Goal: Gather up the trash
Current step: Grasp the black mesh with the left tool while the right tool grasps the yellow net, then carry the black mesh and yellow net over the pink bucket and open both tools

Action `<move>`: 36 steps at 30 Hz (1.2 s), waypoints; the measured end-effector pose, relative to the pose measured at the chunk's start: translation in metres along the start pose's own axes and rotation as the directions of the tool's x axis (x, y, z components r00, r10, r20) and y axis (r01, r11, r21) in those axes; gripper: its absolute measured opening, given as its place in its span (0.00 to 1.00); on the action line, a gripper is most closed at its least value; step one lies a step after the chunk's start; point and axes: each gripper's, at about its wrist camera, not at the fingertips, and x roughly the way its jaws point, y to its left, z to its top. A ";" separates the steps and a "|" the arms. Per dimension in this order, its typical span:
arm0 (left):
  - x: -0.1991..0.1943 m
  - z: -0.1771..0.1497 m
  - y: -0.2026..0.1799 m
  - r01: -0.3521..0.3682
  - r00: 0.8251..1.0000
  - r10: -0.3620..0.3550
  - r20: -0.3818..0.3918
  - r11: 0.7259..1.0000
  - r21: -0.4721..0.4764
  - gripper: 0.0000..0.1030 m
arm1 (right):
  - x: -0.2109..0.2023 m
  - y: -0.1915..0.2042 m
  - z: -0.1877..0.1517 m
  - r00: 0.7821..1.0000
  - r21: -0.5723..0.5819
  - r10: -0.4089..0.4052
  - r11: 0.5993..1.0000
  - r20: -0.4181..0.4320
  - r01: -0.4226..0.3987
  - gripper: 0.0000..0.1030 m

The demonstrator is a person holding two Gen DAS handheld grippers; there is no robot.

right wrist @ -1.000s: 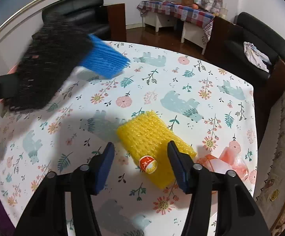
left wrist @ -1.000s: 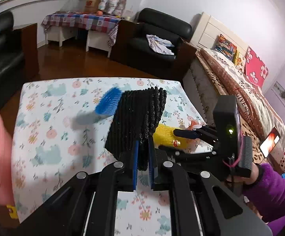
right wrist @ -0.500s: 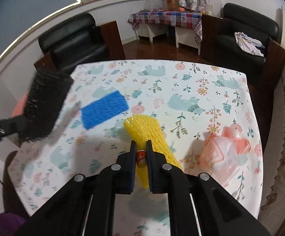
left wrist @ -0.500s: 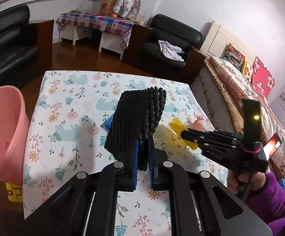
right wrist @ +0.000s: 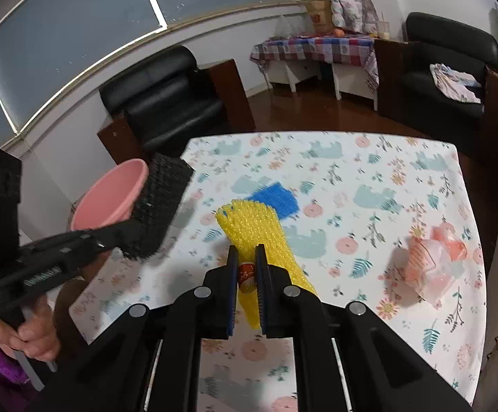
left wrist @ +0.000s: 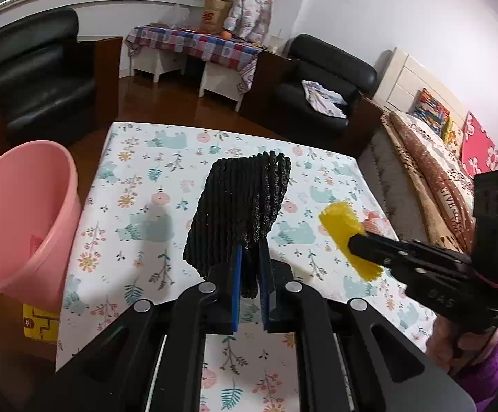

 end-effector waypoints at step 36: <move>-0.031 0.002 0.060 -0.193 0.973 0.204 0.107 0.975 -0.110 0.08 | 0.025 0.096 0.052 0.988 -0.121 0.135 0.985 0.071 -0.126 0.10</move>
